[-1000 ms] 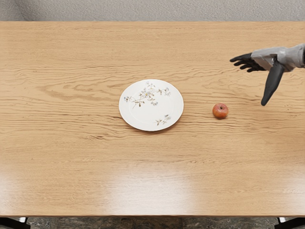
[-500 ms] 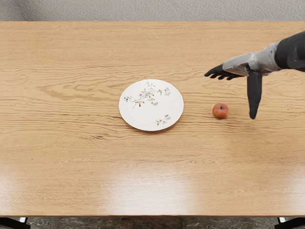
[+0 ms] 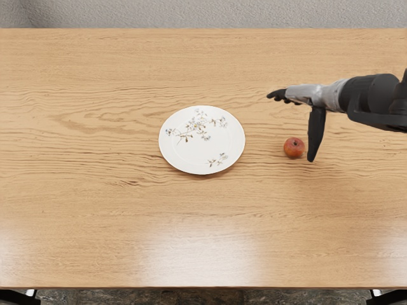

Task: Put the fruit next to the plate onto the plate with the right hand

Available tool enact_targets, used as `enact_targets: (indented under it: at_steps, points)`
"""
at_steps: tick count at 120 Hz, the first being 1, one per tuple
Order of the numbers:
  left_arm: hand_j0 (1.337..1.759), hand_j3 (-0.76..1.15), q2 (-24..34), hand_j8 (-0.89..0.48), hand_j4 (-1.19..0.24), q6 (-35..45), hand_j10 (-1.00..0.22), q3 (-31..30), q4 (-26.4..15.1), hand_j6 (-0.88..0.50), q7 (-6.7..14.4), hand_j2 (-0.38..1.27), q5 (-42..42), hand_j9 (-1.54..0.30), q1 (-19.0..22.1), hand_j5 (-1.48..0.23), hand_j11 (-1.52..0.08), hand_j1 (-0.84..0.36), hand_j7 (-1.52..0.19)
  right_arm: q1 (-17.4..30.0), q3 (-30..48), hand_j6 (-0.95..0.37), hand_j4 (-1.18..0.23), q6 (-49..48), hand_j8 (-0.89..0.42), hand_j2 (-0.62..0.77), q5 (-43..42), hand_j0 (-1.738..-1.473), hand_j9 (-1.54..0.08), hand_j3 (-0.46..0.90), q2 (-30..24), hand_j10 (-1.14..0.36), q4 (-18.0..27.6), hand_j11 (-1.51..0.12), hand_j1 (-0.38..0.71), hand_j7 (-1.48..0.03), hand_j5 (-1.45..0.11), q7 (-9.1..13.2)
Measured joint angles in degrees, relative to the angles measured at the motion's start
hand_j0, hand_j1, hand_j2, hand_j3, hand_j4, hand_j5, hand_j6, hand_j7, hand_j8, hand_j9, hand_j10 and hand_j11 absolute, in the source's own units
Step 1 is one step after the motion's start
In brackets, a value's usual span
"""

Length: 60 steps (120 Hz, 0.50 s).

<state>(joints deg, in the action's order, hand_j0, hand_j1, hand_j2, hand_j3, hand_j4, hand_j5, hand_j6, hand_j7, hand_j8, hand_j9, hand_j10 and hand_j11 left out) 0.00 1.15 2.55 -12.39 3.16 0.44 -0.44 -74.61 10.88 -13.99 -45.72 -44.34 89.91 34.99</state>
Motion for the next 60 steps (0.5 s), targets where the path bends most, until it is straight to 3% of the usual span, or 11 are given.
enact_targets:
  at_steps: [32,60]
  points:
    - [1.658,0.00,0.00,0.00,0.00,0.00,0.00,0.00,0.00,0.00,-0.01,0.00,0.00,0.00,0.00,0.00,0.00,0.35,0.00,4.68,-0.44,-0.02,-0.02,3.79,-0.02,0.00,-3.20,-1.658,-0.02,0.00,1.67,-0.02,1.86,-0.02,-0.33,-0.02,-0.02,0.01]
    - [1.658,0.00,0.00,0.00,0.00,0.00,0.00,0.00,0.00,0.00,-0.01,0.00,0.00,0.00,0.00,0.00,0.00,0.35,0.00,6.29,-2.30,-0.02,-0.02,6.36,-0.02,0.00,-12.52,-1.658,-0.02,0.00,5.68,-0.02,-2.02,-0.02,-0.33,-0.02,-0.02,0.01]
